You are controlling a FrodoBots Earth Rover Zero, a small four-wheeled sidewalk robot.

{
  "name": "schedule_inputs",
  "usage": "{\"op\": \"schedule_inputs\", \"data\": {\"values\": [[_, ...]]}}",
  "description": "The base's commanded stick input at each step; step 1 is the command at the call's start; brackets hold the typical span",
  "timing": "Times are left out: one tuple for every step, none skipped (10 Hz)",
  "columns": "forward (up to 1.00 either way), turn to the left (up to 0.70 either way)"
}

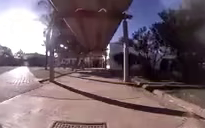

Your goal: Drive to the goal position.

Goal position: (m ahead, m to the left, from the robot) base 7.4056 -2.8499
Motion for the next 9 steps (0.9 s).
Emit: {"op": "schedule_inputs", "data": {"values": [[0.70,0.00],[0.70,0.00],[0.70,0.00],[0.70,0.00],[0.70,0.00],[0.70,0.00],[0.70,0.00],[0.70,0.00],[0.70,0.00]]}}
